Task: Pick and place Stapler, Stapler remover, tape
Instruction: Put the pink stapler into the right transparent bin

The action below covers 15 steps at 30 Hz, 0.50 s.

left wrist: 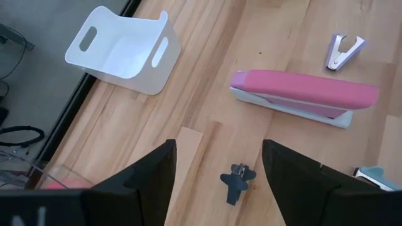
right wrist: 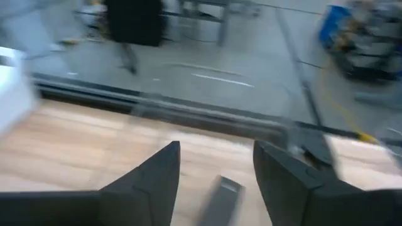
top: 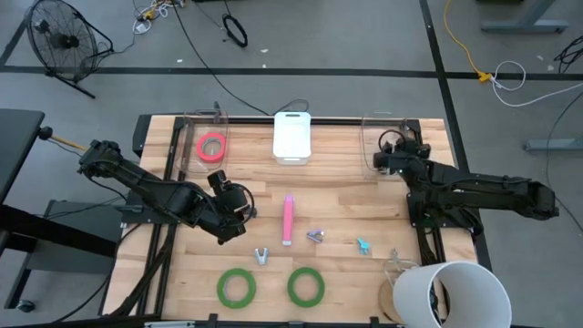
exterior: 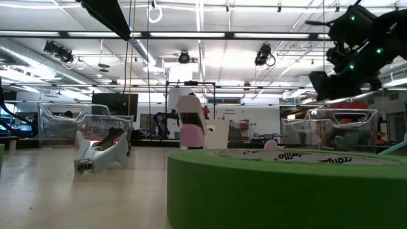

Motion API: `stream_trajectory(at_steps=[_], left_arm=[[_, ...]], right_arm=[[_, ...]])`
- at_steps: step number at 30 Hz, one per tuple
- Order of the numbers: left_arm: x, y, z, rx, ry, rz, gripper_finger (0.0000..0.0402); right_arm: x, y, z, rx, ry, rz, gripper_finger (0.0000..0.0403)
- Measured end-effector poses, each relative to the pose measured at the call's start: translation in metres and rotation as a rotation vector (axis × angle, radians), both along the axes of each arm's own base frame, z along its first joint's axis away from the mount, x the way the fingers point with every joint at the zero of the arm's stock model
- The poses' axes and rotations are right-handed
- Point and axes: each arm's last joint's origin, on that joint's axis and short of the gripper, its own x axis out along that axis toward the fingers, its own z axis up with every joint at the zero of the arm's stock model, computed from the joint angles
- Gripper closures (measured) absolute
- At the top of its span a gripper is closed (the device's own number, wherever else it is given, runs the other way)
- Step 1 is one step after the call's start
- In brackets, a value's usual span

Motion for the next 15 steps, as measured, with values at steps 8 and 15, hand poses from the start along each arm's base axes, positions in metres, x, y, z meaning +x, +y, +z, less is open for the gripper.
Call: stream_trajectory(at_steps=[8, 15], left_arm=[[0.0, 0.0, 0.0, -0.004, -0.004, 0.003, 0.0164], [0.012, -0.004, 0.0, -0.061, -0.073, -0.01, 0.0164]], right_arm=[[0.024, 0.005, 0.023, -0.027, -0.191, 0.458, 0.0221], [0.033, 0.019, 0.029, -0.04, -0.212, 0.712, 0.0232]])
